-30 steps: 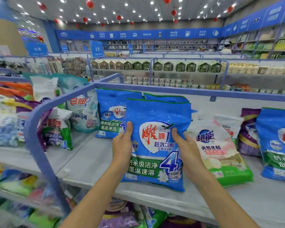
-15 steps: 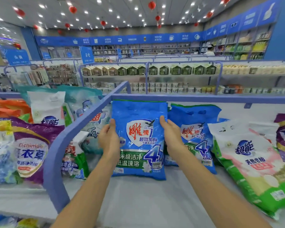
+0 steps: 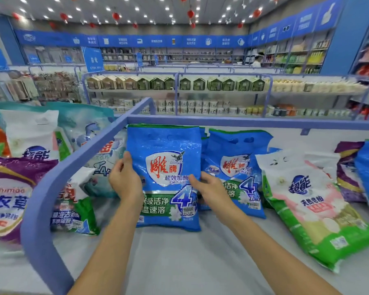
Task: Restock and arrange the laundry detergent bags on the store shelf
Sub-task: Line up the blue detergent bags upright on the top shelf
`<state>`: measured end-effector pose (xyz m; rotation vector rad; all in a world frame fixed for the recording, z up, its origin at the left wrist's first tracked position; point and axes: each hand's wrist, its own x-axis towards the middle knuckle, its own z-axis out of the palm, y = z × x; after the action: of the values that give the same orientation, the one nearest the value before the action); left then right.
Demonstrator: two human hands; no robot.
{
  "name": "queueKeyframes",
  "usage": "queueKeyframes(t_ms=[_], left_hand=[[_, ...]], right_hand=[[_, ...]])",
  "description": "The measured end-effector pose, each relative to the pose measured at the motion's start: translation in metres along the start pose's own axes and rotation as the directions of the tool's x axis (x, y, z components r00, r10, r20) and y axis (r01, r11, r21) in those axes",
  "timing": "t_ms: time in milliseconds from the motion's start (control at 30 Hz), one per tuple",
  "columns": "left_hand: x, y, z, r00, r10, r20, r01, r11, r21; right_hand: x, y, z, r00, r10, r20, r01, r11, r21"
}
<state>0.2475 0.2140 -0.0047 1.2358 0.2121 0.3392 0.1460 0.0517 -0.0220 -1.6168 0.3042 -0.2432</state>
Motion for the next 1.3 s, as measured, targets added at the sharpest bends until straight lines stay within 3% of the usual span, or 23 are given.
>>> queueKeyframes(t_ms=[167, 300, 433, 533, 600, 700, 800, 900, 967, 1100, 1233, 1300], left_hand=[[-0.008, 0.008, 0.001, 1.0, 0.0, -0.001, 0.0, 1.0, 0.022], [-0.032, 0.013, -0.004, 0.983, 0.177, 0.053, -0.183, 0.973, 0.141], [-0.085, 0.013, 0.006, 0.883, 0.433, 0.182, -0.468, 0.836, 0.285], [-0.116, 0.008, 0.029, 0.828, 0.417, 0.374, -0.508, 0.841, 0.187], [-0.124, 0.007, 0.053, 0.75, 0.414, 0.515, -0.571, 0.799, 0.189], [-0.114, 0.008, 0.092, 0.607, 0.418, 0.676, -0.718, 0.653, 0.24], [-0.093, 0.007, 0.12, 0.477, 0.415, 0.775, -0.86, 0.401, 0.315], [-0.08, 0.003, 0.135, 0.319, 0.47, 0.823, -0.948, 0.154, 0.279], [-0.075, 0.001, 0.144, 0.257, 0.517, 0.817, -0.965, 0.088, 0.248], [-0.079, 0.003, 0.156, 0.202, 0.557, 0.806, -0.979, 0.117, 0.165], [-0.081, 0.029, 0.164, 0.34, 0.623, 0.704, -0.928, 0.342, 0.146], [-0.076, 0.041, 0.171, 0.43, 0.554, 0.713, -0.872, 0.461, 0.168]], right_hand=[[0.008, -0.007, -0.004, 0.998, 0.034, -0.057, -0.036, 0.999, -0.025], [-0.02, -0.001, -0.037, 0.983, -0.057, -0.173, 0.023, 0.981, -0.192], [-0.038, 0.019, -0.1, 0.912, -0.108, -0.395, -0.088, 0.89, -0.448], [-0.04, 0.029, -0.117, 0.898, -0.146, -0.415, -0.131, 0.812, -0.569], [-0.043, 0.033, -0.111, 0.92, -0.119, -0.375, -0.171, 0.738, -0.653], [-0.039, 0.044, -0.109, 0.944, 0.011, -0.33, -0.241, 0.707, -0.665], [-0.032, 0.046, -0.127, 0.942, -0.001, -0.335, -0.189, 0.823, -0.536], [-0.028, 0.042, -0.14, 0.946, 0.03, -0.323, -0.157, 0.913, -0.376], [-0.025, 0.042, -0.141, 0.962, 0.039, -0.269, -0.125, 0.942, -0.313], [-0.019, 0.048, -0.148, 0.98, 0.011, -0.199, -0.056, 0.974, -0.221], [-0.017, 0.048, -0.166, 0.98, -0.054, -0.193, 0.023, 0.988, -0.156], [-0.019, 0.047, -0.173, 0.974, -0.063, -0.219, 0.032, 0.99, -0.139]])
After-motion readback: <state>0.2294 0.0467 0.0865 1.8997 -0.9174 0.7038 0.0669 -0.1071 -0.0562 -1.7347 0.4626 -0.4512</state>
